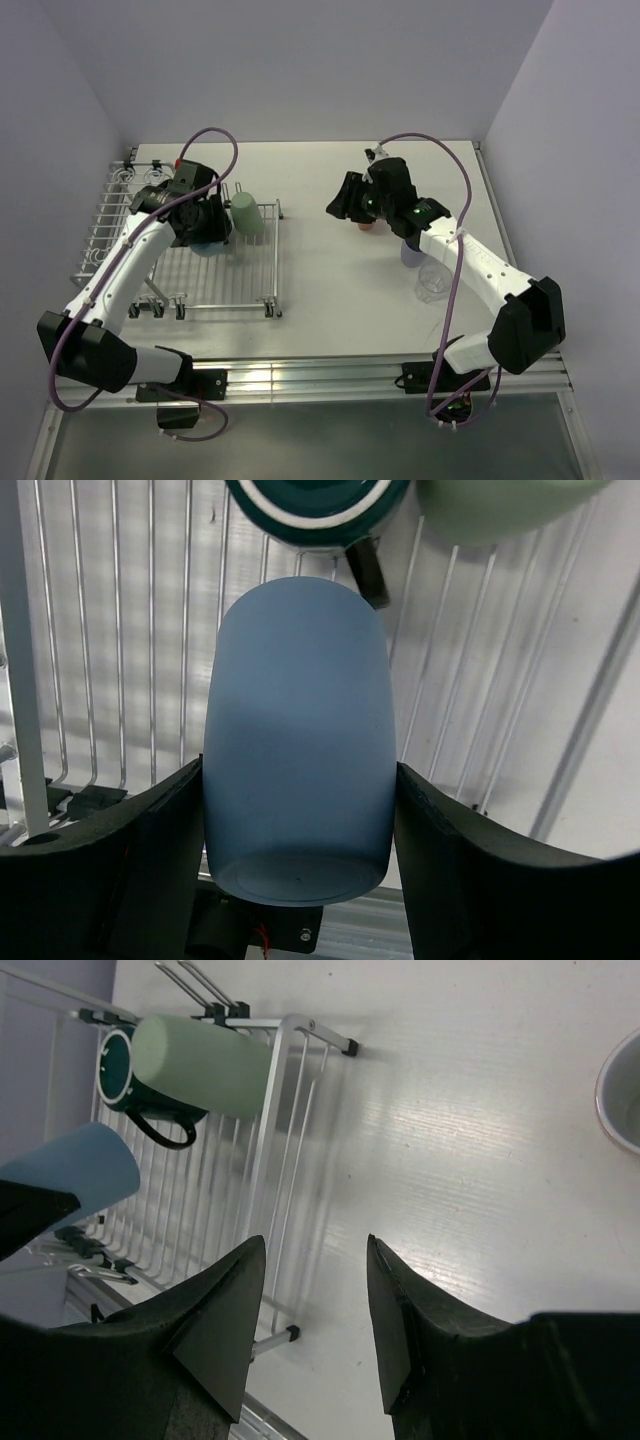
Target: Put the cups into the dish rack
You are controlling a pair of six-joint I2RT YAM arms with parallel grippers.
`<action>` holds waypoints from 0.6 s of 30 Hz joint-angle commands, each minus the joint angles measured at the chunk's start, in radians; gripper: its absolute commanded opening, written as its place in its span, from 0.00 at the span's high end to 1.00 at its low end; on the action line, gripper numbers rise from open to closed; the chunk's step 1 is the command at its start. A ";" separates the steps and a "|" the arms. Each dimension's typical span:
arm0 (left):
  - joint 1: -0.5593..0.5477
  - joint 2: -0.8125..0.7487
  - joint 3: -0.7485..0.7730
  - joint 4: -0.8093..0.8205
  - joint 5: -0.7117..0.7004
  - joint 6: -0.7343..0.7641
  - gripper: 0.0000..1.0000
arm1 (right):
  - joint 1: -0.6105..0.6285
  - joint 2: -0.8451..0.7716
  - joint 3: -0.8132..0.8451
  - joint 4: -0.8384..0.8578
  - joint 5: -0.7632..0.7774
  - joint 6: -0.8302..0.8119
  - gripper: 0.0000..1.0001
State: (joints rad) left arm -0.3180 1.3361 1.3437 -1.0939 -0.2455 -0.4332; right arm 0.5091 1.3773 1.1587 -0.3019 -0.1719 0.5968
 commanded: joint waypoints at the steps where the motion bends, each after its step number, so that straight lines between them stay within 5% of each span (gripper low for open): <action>1: -0.004 0.021 -0.024 -0.011 -0.069 -0.033 1.00 | 0.011 0.009 0.044 0.000 0.015 -0.040 0.47; 18: 0.066 0.176 -0.032 0.097 0.000 -0.003 0.92 | 0.014 0.026 0.021 -0.006 0.012 -0.066 0.47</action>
State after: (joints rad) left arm -0.2714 1.5097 1.2781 -1.0328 -0.2584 -0.4530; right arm 0.5148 1.3960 1.1591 -0.3195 -0.1726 0.5510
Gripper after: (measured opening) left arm 0.711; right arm 0.529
